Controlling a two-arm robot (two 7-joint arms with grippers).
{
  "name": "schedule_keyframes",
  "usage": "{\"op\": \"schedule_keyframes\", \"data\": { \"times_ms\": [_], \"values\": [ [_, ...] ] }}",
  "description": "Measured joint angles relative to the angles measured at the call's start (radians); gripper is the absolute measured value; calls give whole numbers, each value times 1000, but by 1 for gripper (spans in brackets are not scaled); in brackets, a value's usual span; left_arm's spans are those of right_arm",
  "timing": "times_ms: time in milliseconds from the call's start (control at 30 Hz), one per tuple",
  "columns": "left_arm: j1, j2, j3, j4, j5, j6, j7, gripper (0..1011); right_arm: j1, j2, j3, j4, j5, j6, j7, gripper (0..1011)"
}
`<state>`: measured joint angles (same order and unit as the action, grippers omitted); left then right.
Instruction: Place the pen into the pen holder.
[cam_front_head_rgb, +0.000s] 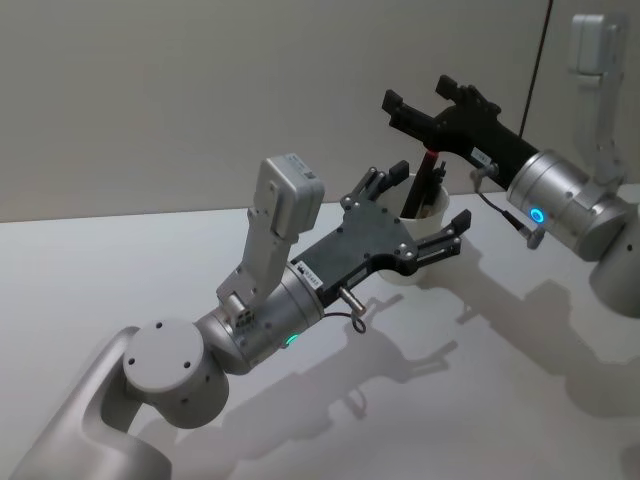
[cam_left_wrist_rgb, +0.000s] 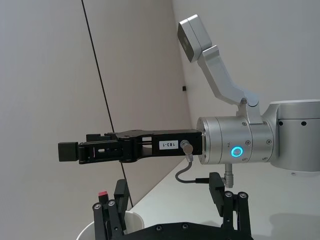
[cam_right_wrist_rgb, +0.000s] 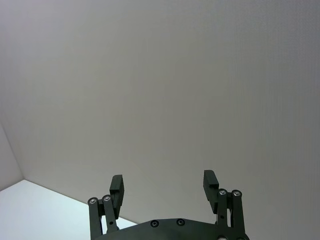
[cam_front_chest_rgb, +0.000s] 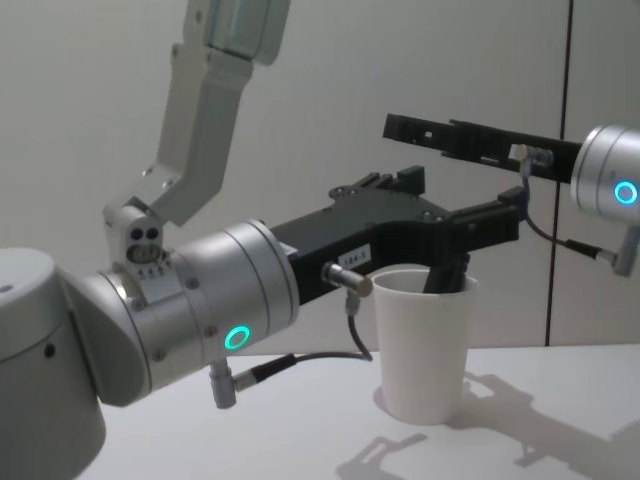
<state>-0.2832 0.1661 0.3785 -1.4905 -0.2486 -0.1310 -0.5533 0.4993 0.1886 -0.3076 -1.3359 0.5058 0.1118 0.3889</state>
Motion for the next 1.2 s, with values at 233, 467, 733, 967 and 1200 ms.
{"op": "schedule_keyframes", "data": {
  "times_ms": [233, 467, 733, 967, 1200],
  "values": [
    [0, 4, 1, -2, 0, 2, 9, 1001, -4, 1, 0, -3, -3, -1, -2, 1001],
    [5, 26, 9, -16, 4, 16, 64, 1001, -51, 14, 8, -42, -22, -8, -31, 1001],
    [15, 69, 25, -44, 14, 47, 174, 1001, -127, 36, 20, -106, -54, -20, -79, 1001],
    [23, 106, 38, -66, 23, 70, 265, 1001, -194, 56, 31, -163, -83, -30, -121, 1001],
    [30, 142, 50, -90, 31, 94, 356, 1001, -269, 78, 43, -226, -114, -41, -168, 1002]
  ]
}}
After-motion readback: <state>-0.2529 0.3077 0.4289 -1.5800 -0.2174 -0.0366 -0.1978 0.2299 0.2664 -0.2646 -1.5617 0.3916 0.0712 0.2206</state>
